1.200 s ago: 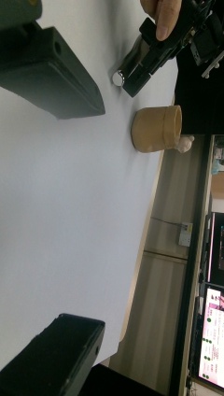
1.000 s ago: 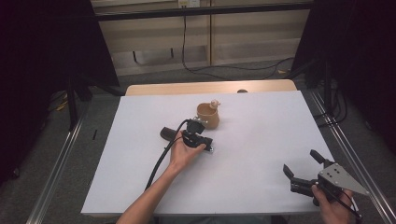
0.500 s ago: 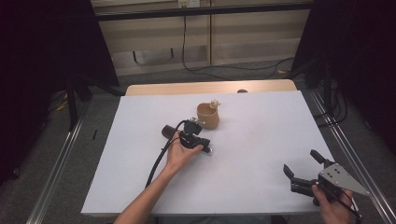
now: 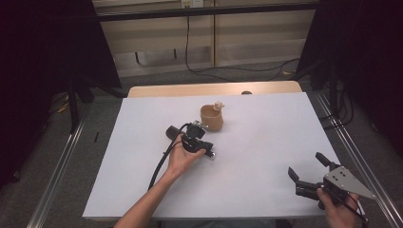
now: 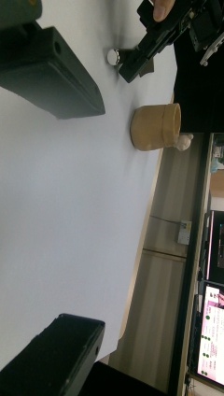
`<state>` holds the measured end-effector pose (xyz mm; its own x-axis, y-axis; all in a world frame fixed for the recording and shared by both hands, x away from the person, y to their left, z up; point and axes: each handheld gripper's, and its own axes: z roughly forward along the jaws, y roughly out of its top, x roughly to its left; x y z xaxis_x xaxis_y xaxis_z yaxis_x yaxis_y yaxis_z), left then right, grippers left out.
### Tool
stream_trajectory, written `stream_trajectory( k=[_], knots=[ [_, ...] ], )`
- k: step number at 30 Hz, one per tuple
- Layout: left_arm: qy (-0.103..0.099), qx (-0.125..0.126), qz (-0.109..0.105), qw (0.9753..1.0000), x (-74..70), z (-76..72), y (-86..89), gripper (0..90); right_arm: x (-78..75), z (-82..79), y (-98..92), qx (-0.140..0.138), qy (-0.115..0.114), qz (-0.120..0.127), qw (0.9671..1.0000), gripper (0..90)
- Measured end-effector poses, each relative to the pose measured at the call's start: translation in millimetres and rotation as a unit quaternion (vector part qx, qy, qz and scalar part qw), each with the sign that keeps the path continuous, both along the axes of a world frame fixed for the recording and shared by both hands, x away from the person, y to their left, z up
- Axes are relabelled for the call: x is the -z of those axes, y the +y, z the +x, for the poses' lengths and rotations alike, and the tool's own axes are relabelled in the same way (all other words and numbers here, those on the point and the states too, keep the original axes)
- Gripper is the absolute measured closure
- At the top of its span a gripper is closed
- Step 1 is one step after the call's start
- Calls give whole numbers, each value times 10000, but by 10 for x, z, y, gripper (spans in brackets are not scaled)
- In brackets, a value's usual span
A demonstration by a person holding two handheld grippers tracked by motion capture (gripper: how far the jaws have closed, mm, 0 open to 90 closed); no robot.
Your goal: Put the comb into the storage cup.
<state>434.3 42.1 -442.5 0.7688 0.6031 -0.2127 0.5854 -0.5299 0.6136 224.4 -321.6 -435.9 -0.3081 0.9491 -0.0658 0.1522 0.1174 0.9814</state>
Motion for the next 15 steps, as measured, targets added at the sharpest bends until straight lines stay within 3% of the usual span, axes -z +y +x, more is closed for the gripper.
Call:
stream_trajectory(
  k=[3,9,15],
  knots=[
    [42,29,45,10000,10,-12,21,900,2,1,2,3,-5,-1,10000,0],
    [72,-44,-85,9999,-33,-3,70,900,2,3,2,6,-4,1,10000,0],
    [105,62,33,9999,-11,-32,78,900,2,3,2,11,-4,-7,10000,0]
  ],
)
